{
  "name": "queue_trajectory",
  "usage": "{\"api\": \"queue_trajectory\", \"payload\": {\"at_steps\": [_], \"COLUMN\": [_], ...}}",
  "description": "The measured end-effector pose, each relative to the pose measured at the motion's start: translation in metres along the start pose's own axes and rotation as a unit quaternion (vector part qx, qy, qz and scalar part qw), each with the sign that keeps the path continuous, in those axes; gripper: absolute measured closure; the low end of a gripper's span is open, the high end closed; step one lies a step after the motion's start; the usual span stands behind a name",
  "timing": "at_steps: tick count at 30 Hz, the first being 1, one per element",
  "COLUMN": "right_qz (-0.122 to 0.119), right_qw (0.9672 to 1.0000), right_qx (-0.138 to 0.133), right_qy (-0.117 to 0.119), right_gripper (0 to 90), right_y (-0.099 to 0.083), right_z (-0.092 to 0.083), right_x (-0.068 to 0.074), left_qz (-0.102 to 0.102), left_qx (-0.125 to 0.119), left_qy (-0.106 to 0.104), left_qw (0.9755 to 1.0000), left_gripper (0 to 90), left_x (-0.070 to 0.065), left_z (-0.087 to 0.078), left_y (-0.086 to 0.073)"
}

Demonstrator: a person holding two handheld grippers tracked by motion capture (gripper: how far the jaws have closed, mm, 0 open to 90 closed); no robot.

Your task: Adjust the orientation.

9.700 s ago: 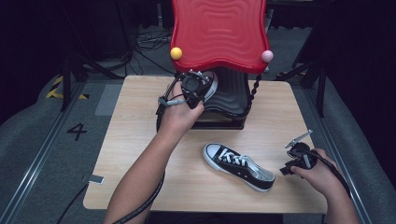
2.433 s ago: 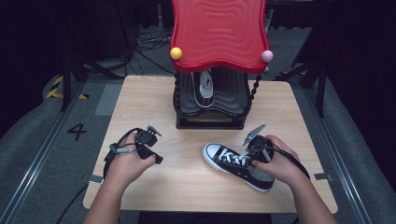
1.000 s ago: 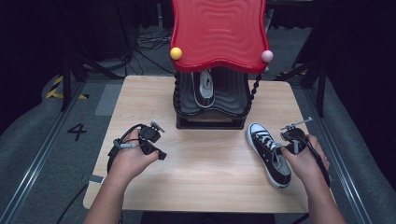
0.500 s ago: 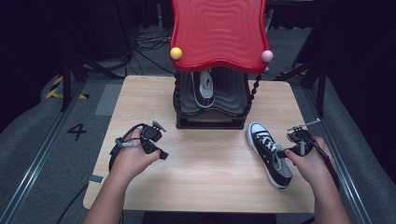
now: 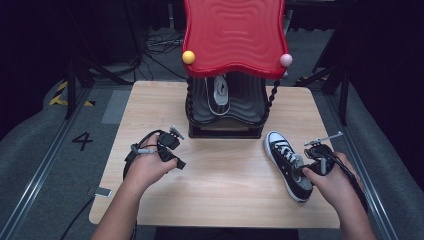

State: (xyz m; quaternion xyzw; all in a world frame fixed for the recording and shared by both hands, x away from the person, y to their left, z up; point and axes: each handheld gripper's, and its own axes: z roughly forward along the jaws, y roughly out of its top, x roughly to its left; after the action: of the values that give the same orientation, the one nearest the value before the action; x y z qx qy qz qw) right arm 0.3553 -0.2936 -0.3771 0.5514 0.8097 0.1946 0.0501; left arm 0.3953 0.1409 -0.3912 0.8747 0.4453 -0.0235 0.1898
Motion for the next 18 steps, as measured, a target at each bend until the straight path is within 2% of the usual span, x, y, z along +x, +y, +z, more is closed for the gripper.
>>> {"api": "queue_trajectory", "payload": {"at_steps": [2, 6, 18], "right_qz": [-0.002, 0.009, -0.006], "right_qw": [1.0, 0.9998, 0.9998], "right_qx": [0.005, 0.011, 0.018], "right_qy": [0.004, 0.014, -0.002], "right_gripper": [65.0, 67.8, 75.2], "right_y": [0.002, 0.007, 0.024], "right_z": [0.007, 0.02, 0.048], "right_x": [0.0, -0.001, 0.0], "left_qz": [-0.005, -0.013, -0.041], "left_qx": [-0.001, -0.003, -0.006], "left_qy": [-0.001, 0.0, 0.005], "left_qw": [1.0, 0.9999, 0.9991], "left_gripper": [63.1, 62.2, 61.7], "left_x": [0.001, 0.003, 0.012], "left_z": [0.0, -0.002, -0.007], "left_y": [-0.001, -0.006, -0.025]}}
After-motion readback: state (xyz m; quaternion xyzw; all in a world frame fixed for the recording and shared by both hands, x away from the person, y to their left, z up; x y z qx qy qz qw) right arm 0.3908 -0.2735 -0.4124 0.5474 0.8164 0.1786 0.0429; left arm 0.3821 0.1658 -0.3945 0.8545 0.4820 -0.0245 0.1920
